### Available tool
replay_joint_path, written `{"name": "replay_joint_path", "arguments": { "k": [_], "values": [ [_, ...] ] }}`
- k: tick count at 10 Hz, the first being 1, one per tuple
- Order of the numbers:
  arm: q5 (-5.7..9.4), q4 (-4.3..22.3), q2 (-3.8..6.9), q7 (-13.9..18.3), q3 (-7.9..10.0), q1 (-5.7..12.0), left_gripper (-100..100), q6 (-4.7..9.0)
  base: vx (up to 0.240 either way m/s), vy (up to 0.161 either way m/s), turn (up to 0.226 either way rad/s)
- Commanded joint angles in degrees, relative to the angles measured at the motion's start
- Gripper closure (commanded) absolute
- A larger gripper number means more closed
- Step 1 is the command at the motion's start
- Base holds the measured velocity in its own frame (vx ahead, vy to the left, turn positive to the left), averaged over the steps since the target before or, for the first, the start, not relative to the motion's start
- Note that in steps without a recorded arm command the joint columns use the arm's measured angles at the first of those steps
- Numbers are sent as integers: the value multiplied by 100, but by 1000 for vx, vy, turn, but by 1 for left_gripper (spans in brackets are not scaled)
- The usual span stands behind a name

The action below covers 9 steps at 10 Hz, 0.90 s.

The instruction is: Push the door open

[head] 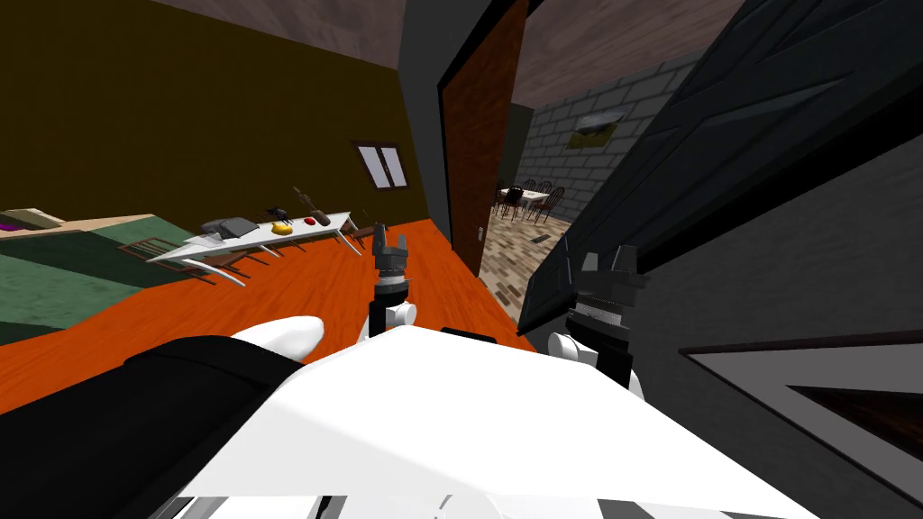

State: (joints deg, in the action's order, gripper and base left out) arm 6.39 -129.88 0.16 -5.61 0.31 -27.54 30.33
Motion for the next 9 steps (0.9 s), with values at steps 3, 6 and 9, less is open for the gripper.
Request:
{"name": "replay_joint_path", "arguments": {
  "k": [3,6,9],
  "values": [
    [-18,505,110,59,-116,198,-100,107,91,29,-68],
    [-28,851,178,104,-196,341,-100,166,97,53,-65],
    [-39,1226,243,154,-283,496,-100,231,99,40,-61]
  ]
}}
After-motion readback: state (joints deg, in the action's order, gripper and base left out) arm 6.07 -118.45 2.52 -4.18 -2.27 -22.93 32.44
